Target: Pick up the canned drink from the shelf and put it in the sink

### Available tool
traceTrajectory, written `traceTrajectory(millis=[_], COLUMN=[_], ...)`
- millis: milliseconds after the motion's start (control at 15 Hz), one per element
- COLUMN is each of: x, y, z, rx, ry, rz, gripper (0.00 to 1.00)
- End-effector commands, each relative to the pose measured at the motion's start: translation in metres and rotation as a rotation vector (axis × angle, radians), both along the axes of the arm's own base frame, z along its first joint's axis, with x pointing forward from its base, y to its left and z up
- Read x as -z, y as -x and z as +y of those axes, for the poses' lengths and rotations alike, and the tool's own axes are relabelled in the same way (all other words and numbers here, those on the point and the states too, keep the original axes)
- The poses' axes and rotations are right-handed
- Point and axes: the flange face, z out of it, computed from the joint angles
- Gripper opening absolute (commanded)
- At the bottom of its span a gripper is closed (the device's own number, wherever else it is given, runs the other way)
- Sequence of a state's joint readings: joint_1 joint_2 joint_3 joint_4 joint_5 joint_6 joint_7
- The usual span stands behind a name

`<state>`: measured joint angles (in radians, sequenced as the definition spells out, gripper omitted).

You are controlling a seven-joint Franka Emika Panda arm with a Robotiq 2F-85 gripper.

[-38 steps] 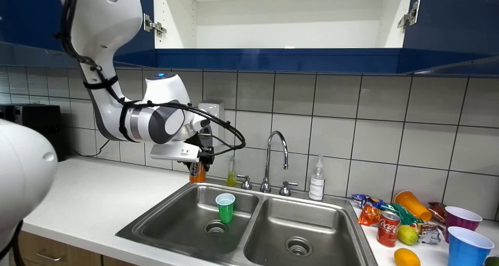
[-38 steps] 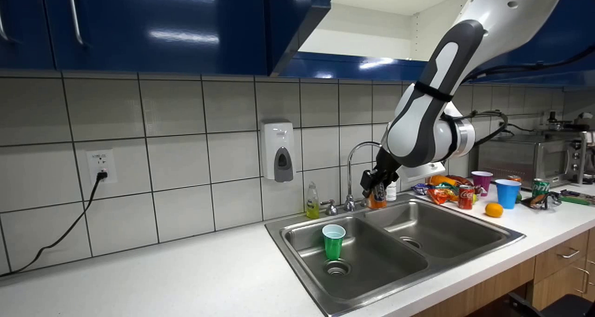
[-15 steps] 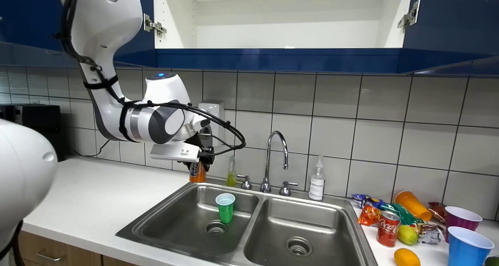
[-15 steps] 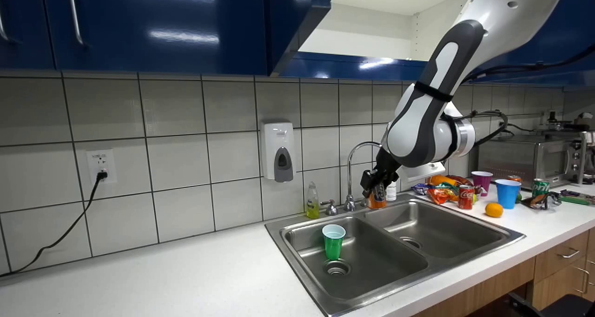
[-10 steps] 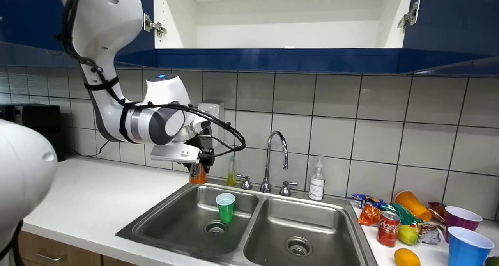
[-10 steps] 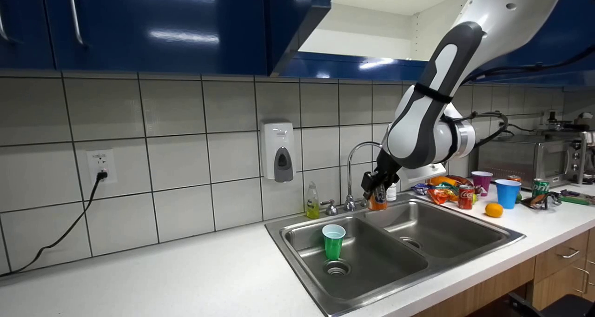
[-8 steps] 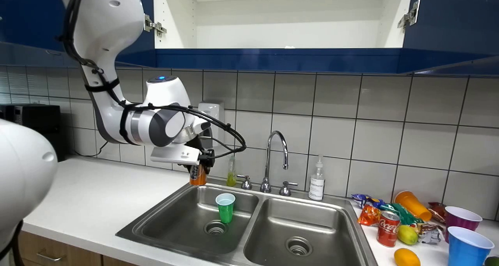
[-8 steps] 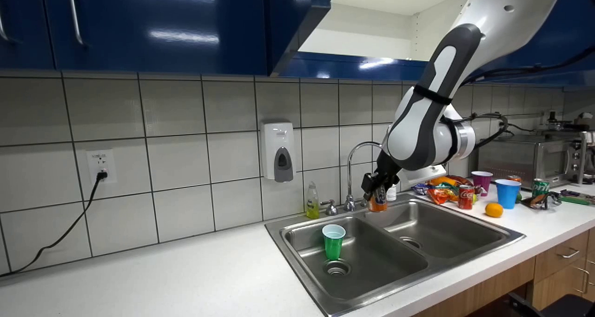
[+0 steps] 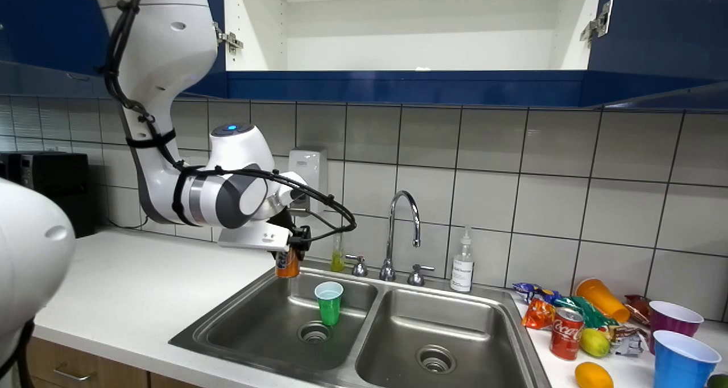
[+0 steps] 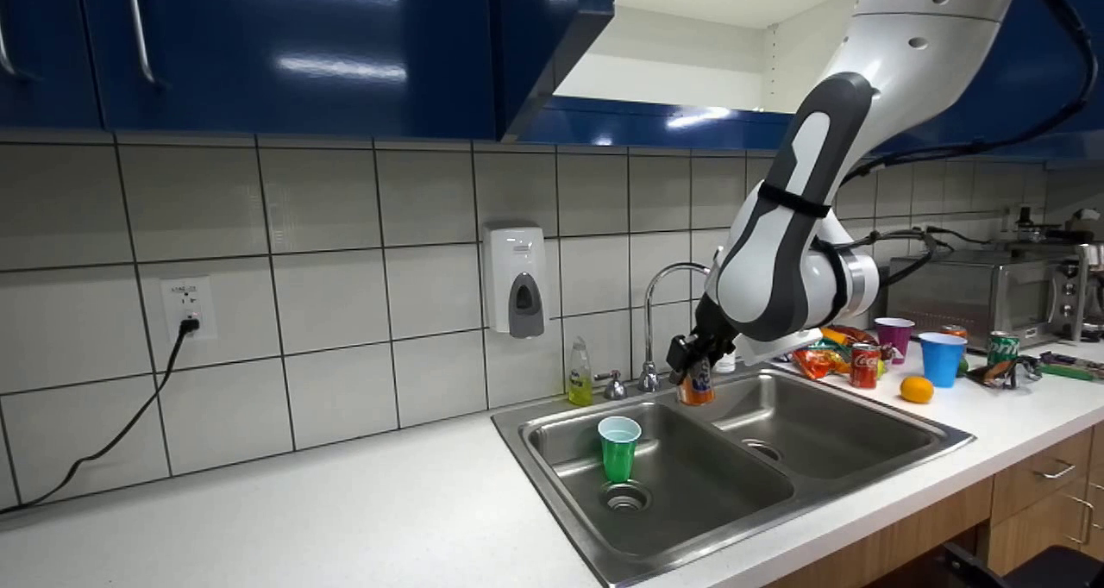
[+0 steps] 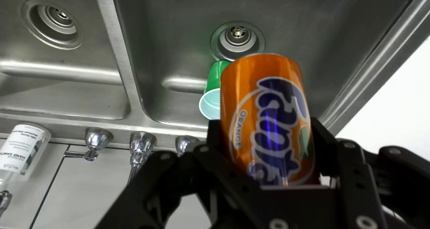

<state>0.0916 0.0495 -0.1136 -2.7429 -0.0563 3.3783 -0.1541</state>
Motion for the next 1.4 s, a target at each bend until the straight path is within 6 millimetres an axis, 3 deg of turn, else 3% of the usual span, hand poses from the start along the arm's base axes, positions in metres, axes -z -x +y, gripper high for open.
traceTrajectory(millis=[0, 200, 267, 800, 1333], x=[0.010, 0.023, 0.015, 0.025, 0.058], y=[-0.001, -0.001, -0.007, -0.024, -0.044], z=[0.003, 0.003, 0.002, -0.010, -0.018], rx=[-0.013, -0.020, -0.023, -0.018, -0.018], ry=[-0.007, -0.015, -0.014, -0.040, -0.080], rz=[-0.037, -0.038, -0.028, -0.021, 0.019], gripper=[0.38, 0.38, 0.38, 0.38, 0.38])
